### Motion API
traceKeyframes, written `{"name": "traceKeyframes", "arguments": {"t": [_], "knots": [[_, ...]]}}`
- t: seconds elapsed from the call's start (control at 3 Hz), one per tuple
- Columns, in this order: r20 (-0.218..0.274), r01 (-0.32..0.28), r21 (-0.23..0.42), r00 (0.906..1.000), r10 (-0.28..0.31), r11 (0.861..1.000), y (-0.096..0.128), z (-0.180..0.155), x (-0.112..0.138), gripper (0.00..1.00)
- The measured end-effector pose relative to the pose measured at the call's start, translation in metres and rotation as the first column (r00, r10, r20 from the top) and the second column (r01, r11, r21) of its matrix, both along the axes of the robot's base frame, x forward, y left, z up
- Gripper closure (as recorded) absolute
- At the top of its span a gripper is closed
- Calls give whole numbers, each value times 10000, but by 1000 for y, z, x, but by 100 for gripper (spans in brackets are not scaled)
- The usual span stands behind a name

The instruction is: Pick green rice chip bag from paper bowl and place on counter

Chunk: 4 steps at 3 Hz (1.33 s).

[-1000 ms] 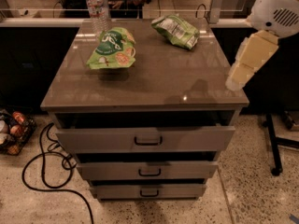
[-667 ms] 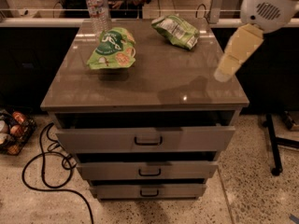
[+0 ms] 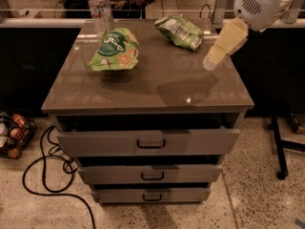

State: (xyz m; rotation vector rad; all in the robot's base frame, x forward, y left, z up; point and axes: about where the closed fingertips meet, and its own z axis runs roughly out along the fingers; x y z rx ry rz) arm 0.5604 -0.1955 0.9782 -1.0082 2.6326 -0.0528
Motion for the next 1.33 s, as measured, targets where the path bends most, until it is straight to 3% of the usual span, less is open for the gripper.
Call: {"name": "traceKeyframes", "arguments": {"t": [0.33, 0.67, 1.0, 1.33], "knots": [[-37, 1259, 427, 9920, -1259, 9911, -1, -6, 9, 0], [-36, 1259, 427, 9920, -1259, 9911, -1, -6, 9, 0], [11, 1373, 573, 9905, -1375, 9889, 23, -7, 31, 0], [-197, 1823, 1054, 9832, -1812, 9776, 70, -8, 71, 0]]}}
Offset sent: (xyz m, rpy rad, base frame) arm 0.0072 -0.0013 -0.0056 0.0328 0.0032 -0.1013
